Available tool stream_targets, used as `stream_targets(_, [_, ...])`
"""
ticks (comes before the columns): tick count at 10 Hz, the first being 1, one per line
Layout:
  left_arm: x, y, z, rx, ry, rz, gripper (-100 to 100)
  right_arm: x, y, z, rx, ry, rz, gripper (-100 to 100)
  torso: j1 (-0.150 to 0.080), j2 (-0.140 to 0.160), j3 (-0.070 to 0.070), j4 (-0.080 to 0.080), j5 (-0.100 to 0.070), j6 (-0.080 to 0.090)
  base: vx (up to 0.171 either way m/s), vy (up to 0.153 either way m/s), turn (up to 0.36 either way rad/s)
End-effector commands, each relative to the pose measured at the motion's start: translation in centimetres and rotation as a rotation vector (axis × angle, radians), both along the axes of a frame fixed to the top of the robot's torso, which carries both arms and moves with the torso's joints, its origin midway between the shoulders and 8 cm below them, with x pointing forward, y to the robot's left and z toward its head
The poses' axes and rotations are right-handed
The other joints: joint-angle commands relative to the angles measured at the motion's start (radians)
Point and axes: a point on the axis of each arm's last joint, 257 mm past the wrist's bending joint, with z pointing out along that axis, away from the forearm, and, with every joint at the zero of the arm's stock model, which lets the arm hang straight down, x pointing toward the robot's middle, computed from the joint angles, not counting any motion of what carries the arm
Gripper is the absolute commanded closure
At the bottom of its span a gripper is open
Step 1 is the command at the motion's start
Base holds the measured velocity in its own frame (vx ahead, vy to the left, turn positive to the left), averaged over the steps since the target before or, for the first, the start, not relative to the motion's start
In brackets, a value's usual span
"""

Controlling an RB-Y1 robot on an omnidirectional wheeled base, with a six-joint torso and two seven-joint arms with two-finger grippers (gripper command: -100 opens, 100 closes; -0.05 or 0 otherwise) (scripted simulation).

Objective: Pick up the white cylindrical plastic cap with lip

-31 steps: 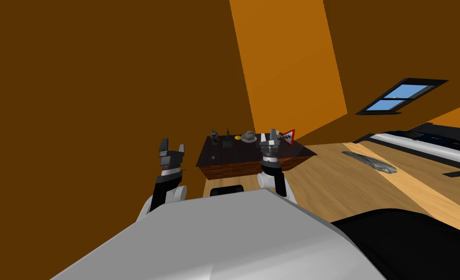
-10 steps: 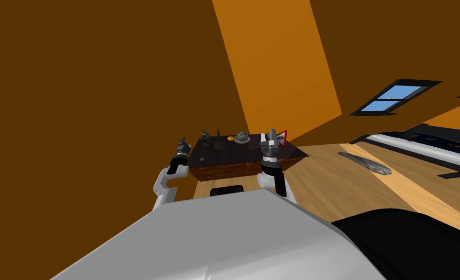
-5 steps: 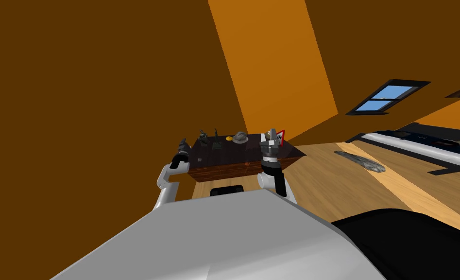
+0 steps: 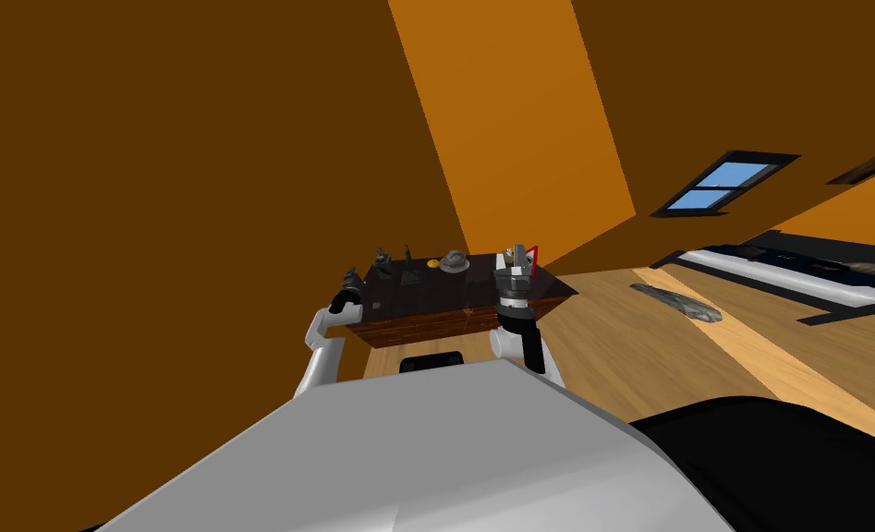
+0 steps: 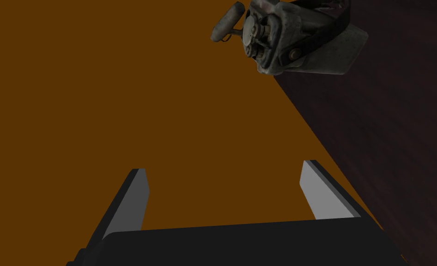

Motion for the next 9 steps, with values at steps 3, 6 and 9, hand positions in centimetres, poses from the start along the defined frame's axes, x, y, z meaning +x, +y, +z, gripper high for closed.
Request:
stream_targets(3, [1.0,1.0,-3.6,-0.069,0.108,0.049,-100,0.0,0.0,0.0,0.0,0.0,0.0,0,0.0,0.0,0.0,0.0,0.0,0.0,0.013,-0.006,-0.052])
stream_targets(6, [1.0,1.4,-5.9,-0.102,0.171,0.074,-100,0.0,0.0,0.0,0.0,0.0,0.0,0,0.001,0.0,0.0,0.0,0.0,0.0,0.014,0.006,-0.043])
stream_targets(9, [1.0,1.9,-8.8,-0.162,0.262,0.118,-100,0.0,0.0,0.0,0.0,0.0,0.0,0,0.002,0.0,0.0,0.0,0.0,0.0,0.015,0.021,-0.057])
